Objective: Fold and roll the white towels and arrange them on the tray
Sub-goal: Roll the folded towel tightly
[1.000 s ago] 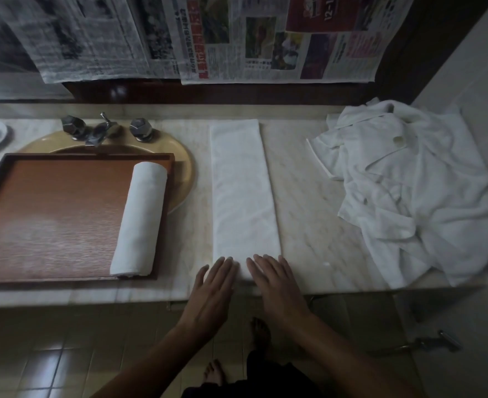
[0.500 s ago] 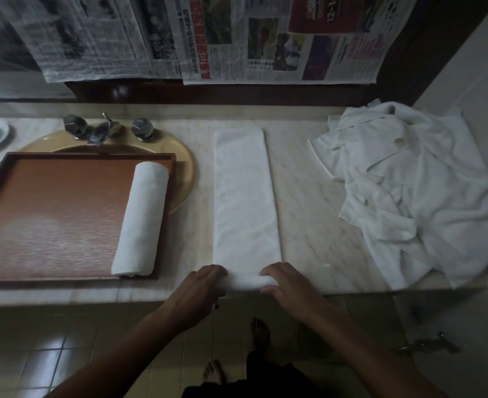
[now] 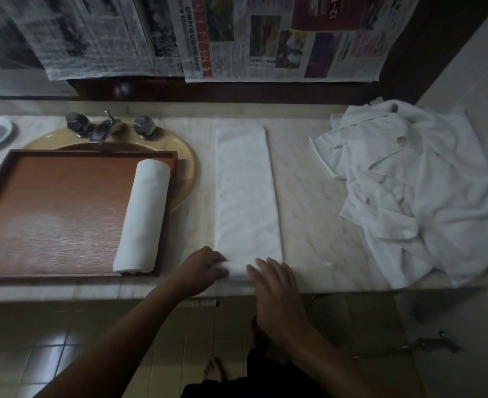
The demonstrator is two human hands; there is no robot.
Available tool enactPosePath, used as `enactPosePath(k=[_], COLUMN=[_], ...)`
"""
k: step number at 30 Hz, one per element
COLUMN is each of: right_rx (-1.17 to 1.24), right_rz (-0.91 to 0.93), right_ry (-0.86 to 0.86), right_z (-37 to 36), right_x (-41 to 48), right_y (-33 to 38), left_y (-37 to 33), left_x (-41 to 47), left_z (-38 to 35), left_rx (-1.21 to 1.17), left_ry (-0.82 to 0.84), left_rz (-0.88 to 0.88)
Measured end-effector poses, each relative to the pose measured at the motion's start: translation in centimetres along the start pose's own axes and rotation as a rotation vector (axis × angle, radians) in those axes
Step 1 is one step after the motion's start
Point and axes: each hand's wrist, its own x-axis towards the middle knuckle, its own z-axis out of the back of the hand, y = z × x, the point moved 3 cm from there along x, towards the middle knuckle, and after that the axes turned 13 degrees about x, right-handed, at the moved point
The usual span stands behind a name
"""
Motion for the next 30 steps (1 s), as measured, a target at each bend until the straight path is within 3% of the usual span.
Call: enactPosePath(k=[3,6,8,12,21,30], right_rx=[-0.055,-0.069,-0.091,-0.124,-0.063,0.381], right_rz=[-0.053,-0.053,-0.049,-0.054,-0.008,-0.197], right_ry=[0.112,0.123,0.126,0.195,0.330,0.361], right_z=[-1.4,-1.5,-1.4,-1.1,0.5,2.5], right_x=[-0.4,0.3,1.0,2.7,5.3,3.2], right_y=[-0.2,-0.5,-0.7,-1.3,-3.1,-4.8], left_y=[-0.6,-2.3,-3.6,-3.6,-2.1,-0.7], left_x=[-0.6,-2.5,-3.4,-2.6,-0.4,-3.3], left_z=[0.5,-0.8,-2.5,-5.5,-2.6,-1.4], left_rx=[0.007,0.225,0.340,0.536,0.538,0.202], left_ry=[-0.115,-0.352,-0.394,-0.343,-0.234,-0.144], left_rz=[0.024,-0.027,-0.094,-0.151,-0.273,-0.257])
